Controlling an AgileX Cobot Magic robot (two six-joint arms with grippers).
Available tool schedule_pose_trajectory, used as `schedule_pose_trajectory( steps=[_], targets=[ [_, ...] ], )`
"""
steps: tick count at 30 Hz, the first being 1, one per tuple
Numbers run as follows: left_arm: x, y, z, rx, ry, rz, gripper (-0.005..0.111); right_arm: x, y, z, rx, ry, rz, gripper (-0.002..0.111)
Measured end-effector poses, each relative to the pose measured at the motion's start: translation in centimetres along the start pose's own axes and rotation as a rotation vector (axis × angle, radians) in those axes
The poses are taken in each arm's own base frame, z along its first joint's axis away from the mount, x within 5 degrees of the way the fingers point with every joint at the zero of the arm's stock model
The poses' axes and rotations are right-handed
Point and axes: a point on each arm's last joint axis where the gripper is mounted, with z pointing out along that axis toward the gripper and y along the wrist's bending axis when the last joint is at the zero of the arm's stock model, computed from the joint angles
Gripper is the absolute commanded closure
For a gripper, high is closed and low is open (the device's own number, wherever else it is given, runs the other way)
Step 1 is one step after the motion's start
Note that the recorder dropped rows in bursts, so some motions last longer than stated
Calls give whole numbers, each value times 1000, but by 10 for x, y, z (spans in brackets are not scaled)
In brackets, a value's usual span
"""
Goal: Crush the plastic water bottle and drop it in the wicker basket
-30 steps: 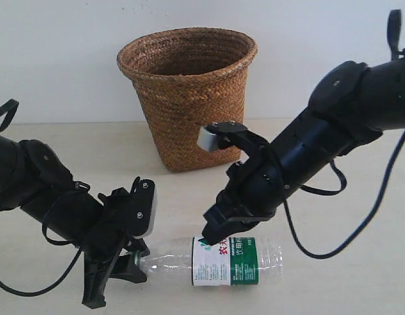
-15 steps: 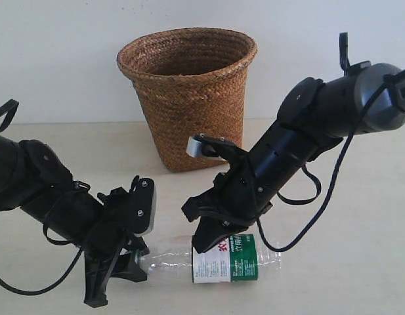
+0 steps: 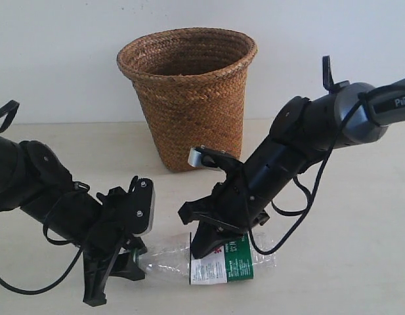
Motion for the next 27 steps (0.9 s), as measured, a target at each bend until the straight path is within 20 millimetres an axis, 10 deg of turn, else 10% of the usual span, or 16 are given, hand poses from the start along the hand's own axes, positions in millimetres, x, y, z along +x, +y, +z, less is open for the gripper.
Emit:
schedule_pose_trajectory(
  steps=[27],
  targets=[
    [-2,1,0,-8,-7,-54,102,-28,-18,16,178,159,156,108]
  ],
)
